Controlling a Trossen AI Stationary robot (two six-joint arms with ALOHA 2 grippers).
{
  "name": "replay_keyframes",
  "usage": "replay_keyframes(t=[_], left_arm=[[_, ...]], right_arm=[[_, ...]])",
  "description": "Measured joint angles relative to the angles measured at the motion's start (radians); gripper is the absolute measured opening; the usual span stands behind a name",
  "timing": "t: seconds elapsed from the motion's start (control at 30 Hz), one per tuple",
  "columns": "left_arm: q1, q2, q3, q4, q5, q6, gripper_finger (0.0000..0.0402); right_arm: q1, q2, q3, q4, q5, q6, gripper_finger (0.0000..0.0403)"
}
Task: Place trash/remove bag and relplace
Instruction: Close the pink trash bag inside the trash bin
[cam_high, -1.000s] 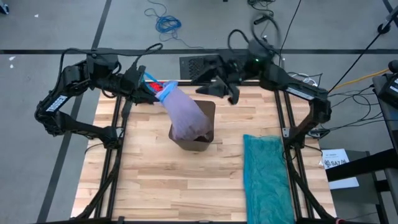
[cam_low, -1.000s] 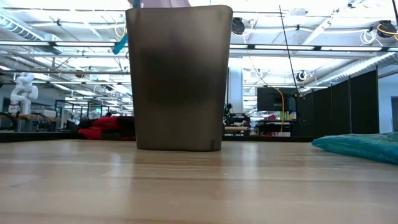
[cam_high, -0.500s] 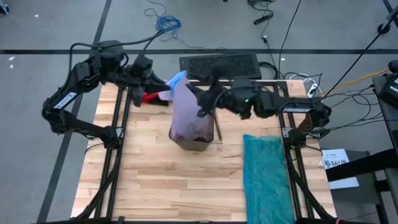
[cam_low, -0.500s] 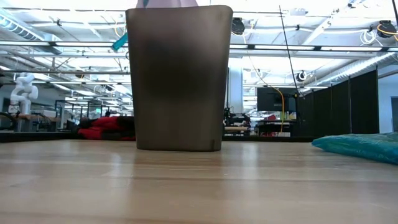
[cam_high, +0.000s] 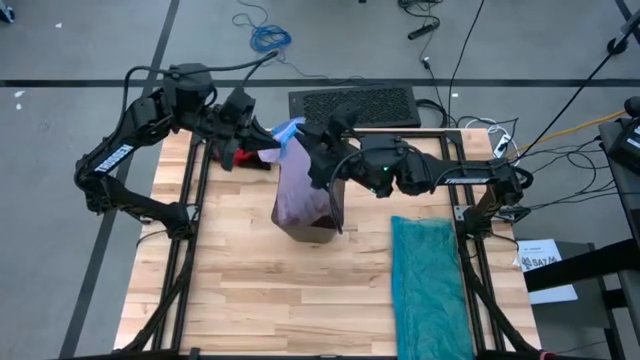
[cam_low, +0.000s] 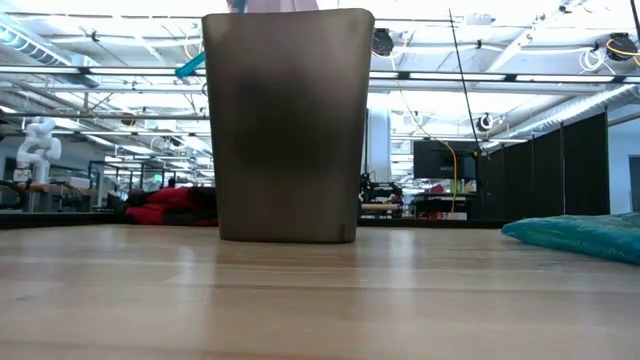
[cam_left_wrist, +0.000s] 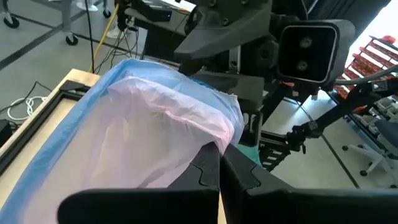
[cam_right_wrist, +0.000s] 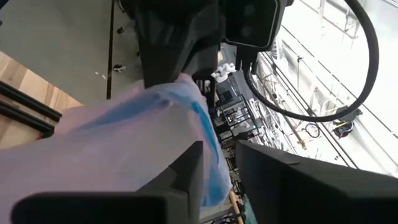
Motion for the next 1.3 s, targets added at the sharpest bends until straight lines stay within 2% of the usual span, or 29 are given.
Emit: replay_keyframes(t=[0.43,0.77,1.0,1.3], left_arm=[[0.016,0.019,0.000,0.018,-0.002,0.000,0.0001],[0.050,0.024,0.000,0.026,-0.005,0.001,0.0001],[0.083,0.024,0.000,-0.001,-0.005,0.033,0.0001],[0.101,0.031,0.000,-0.051,-0.006,0.088,0.0001]], right_arm=[[0.006,0.014,0.000,-0.031,-0.046,0.004,0.0004],[0.017,0.015,0.000,-0.043,0.061,0.073,0.0000],[0.044,0.013,0.000,-0.038,0.065,0.102,0.0000],[0.045,-0.032,0.000,0.004,0.057,0.245,0.0000]])
